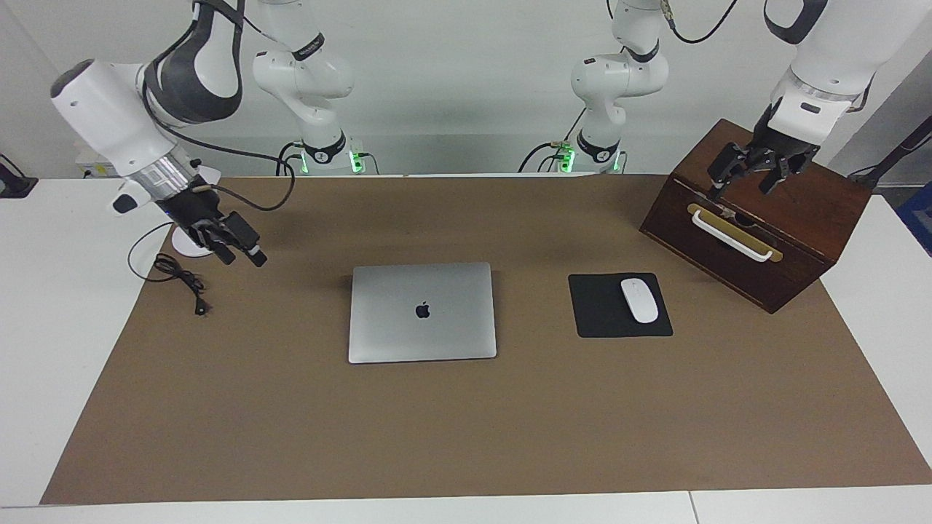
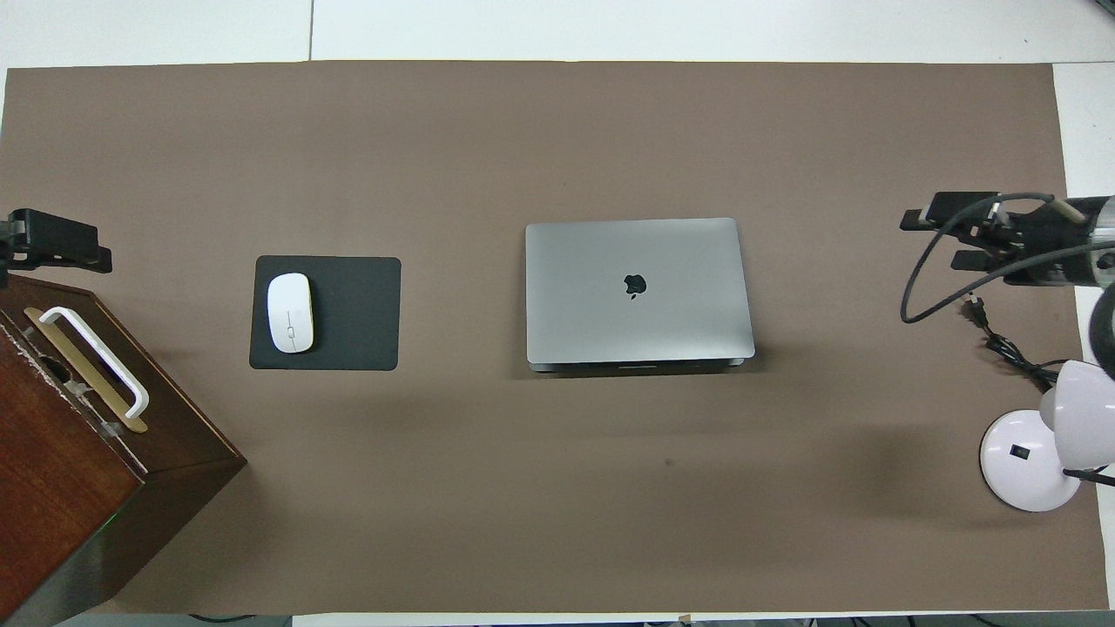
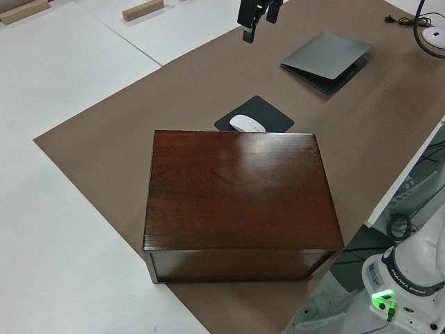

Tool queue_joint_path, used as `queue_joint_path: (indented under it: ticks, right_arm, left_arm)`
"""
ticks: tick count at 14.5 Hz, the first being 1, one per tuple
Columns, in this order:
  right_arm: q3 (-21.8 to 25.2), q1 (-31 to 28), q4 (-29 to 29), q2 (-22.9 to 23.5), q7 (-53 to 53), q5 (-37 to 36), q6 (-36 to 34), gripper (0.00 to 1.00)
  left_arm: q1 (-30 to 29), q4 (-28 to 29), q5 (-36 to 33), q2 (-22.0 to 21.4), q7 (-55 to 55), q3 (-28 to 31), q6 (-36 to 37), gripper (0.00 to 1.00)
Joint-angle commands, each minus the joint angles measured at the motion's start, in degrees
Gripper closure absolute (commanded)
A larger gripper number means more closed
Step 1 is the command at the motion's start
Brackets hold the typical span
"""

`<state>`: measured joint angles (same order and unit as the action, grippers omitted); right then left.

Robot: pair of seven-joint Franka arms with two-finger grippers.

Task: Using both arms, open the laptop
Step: 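Move the right gripper toward the laptop's side edge while the left gripper advances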

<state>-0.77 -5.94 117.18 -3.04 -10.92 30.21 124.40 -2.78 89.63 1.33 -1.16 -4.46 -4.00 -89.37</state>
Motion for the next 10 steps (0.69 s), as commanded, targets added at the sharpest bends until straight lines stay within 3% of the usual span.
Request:
queue_joint_path:
  ticks: [1, 4, 7, 8, 10]
  right_arm:
    - [-0.11, 3.99, 6.55, -3.37, -9.43, 4.94, 5.93, 0.04]
    - [-0.20, 6.99, 8.32, -4.00, -19.46, 4.94, 6.21, 0.04]
    - [-0.20, 7.61, 10.78, -4.00, -21.68, 4.94, 7.08, 0.04]
    - [-0.20, 7.61, 12.09, -4.08, -20.73, 4.94, 6.74, 0.04]
    - [-0.46, 7.70, 17.00, -5.48, -16.26, 4.85, 7.95, 0.04]
  left_arm:
    - [1.20, 1.78, -1.06, -0.95, -0.72, 0.40, -1.59, 0.00]
    - [1.12, 1.86, -1.06, -0.95, -0.64, 0.40, -2.29, 0.00]
    - [1.20, 2.39, -1.06, -1.03, -1.86, 0.31, -3.44, 0.01]
    - [1.20, 2.39, -0.97, -1.03, -2.22, 0.31, -3.53, 0.23]
    - [0.77, 2.39, -0.97, -1.03, -1.70, 0.31, -4.31, 0.89]
